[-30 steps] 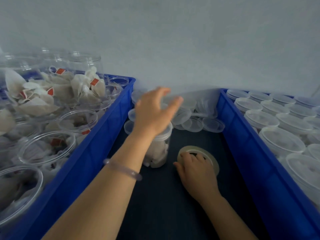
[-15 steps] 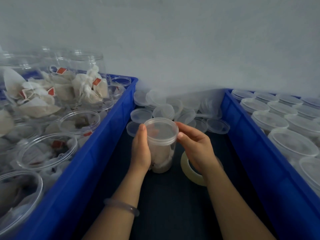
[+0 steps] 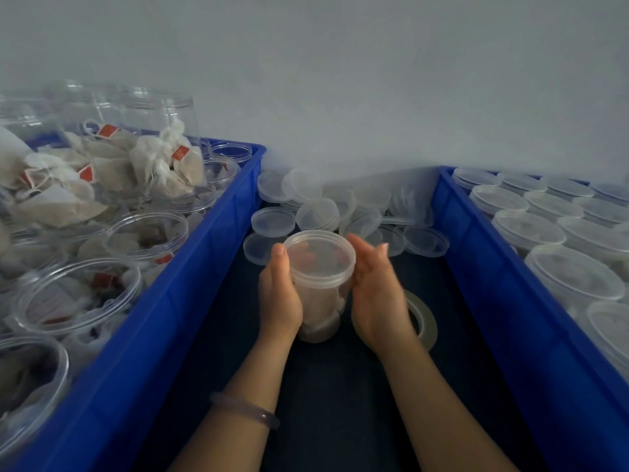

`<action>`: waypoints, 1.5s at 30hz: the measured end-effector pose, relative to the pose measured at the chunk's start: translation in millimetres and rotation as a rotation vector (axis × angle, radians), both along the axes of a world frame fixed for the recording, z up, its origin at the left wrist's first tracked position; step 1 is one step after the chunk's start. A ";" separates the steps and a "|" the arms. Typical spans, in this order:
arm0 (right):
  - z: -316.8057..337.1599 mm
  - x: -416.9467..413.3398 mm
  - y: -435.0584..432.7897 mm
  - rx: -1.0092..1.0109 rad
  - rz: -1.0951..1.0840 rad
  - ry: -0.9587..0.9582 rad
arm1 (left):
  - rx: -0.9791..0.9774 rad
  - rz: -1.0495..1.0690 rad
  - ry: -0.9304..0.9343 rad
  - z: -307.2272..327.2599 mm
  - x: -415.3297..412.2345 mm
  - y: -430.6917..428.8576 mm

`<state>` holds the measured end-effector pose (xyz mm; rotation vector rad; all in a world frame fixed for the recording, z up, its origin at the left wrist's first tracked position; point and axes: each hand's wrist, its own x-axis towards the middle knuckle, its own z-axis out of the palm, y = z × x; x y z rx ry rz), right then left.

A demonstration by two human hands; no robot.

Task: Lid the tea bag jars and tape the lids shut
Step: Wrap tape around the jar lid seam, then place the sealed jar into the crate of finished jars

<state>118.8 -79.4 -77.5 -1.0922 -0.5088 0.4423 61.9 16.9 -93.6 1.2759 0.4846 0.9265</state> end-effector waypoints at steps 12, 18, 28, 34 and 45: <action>60.8 -16.7 -7.2 0.008 -0.706 -0.290 | 0.102 -0.184 -0.166 77.2 19.9 -44.1; 140.8 68.9 -22.1 -0.082 -0.952 -0.284 | 0.274 -0.155 -0.128 145.3 117.7 -65.2; 168.7 238.2 -39.7 -0.314 -1.172 -0.191 | 0.191 -0.640 -0.061 158.5 269.2 -79.1; 136.7 291.3 -48.0 -0.325 -1.087 -0.130 | 0.312 -0.652 0.085 131.5 323.6 -76.5; 121.4 303.9 -50.6 -0.538 -0.933 -0.163 | 0.360 -0.611 0.243 136.8 341.9 -77.0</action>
